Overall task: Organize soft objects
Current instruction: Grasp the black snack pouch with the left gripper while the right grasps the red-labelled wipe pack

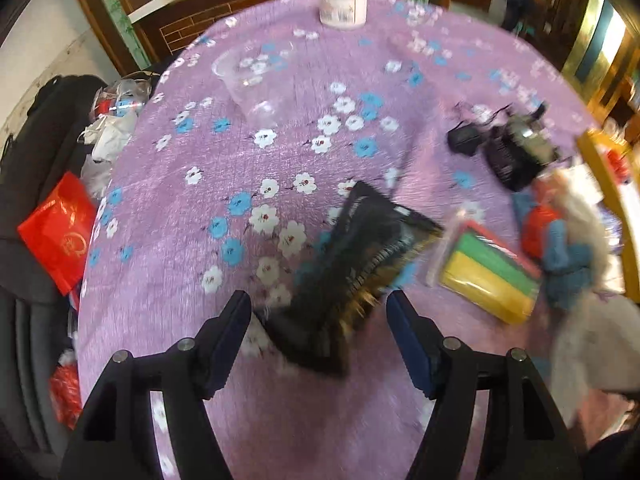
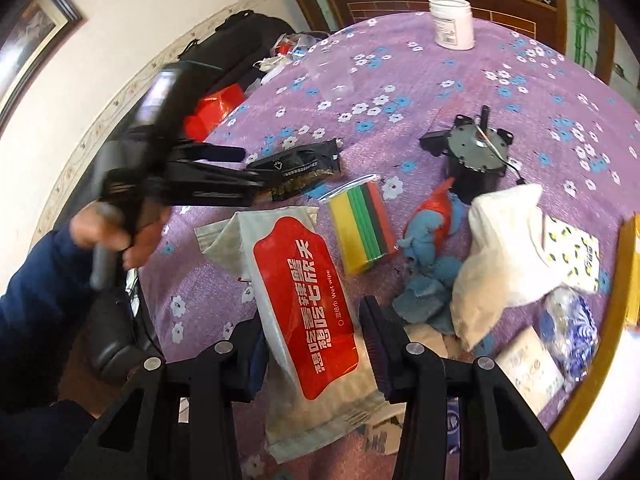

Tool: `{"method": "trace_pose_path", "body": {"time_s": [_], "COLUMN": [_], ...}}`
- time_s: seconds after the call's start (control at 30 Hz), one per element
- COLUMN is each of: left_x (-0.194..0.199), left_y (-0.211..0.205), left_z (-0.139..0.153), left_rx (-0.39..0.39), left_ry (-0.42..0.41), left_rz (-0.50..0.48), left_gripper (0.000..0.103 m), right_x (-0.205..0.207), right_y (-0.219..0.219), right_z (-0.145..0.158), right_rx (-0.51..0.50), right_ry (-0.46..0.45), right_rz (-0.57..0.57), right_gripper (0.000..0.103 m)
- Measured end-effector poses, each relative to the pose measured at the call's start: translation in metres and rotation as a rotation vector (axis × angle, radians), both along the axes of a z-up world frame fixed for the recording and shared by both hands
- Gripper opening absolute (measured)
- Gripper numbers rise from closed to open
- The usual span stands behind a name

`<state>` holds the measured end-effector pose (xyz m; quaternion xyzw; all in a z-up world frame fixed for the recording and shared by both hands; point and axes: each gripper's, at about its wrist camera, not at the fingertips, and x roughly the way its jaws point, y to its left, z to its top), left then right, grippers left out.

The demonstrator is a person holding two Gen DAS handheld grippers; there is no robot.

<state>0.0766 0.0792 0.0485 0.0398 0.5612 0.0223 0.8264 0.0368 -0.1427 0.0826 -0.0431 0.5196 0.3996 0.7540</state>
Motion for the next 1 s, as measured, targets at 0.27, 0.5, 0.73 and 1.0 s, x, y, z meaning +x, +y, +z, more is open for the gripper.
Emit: {"method": "trace_pose_path", "body": {"time_s": [0.27, 0.5, 0.73, 1.0], "left_x": [0.035, 0.006, -0.049, -0.062], "left_y": [-0.005, -0.012, -0.05, -0.119], "left_z": [-0.029, -0.022, 0.017, 0.054], "left_rx": [-0.034, -0.059, -0.076, -0.018], "left_ry": [0.04, -0.019, -0.113, -0.188], "left_rz": [0.026, 0.184, 0.204, 0.105], "left_gripper": [0.055, 0.027, 0.027, 0.027], "right_x": [-0.002, -0.001, 0.007, 0.009], "right_y": [-0.013, -0.022, -0.042, -0.073], "right_z": [0.007, 0.012, 0.012, 0.015], "right_rx": [0.012, 0.031, 0.052, 0.084], "right_ry": [-0.006, -0.008, 0.015, 0.025], "right_rz": [-0.053, -0.086, -0.169, -0.245], "right_gripper": [0.047, 0.047, 0.047, 0.047]}}
